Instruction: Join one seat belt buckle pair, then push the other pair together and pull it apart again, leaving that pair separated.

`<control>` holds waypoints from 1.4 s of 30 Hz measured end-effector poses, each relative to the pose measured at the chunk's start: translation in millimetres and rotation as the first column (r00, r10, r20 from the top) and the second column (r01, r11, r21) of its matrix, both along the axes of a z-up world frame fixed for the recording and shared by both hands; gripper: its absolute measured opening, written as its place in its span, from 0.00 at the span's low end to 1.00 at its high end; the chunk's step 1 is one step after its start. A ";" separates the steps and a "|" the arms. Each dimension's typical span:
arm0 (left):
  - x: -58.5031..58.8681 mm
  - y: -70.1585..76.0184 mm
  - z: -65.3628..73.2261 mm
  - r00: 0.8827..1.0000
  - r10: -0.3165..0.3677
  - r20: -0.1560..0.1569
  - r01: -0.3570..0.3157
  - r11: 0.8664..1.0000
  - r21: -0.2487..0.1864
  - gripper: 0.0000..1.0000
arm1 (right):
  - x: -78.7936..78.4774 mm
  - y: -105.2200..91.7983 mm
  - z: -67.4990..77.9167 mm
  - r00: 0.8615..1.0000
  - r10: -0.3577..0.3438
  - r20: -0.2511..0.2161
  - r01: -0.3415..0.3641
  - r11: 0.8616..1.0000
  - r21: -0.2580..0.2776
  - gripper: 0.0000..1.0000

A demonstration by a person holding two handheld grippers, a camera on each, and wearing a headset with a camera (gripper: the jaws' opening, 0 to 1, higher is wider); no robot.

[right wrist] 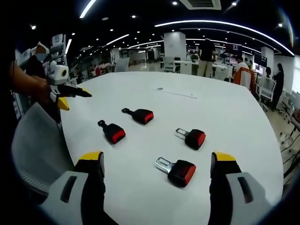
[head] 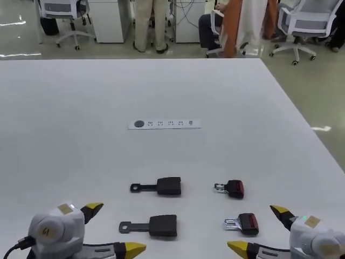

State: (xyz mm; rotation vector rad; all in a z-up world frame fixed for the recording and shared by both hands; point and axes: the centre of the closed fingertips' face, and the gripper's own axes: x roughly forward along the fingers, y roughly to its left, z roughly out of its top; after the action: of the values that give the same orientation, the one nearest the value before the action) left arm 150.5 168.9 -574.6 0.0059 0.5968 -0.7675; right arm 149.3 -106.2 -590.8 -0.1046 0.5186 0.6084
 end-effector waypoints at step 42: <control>36.7 -44.5 -49.8 0.979 -0.176 -0.102 0.182 0.982 0.047 0.95 | 39.3 -4.3 -54.2 0.978 0.143 -0.154 -0.152 0.987 -0.048 0.84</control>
State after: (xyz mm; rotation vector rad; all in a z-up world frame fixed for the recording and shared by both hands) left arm 187.2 124.4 -624.3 0.0752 0.7173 -0.9292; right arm 188.6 -110.5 -645.0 -0.1557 0.6791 0.7497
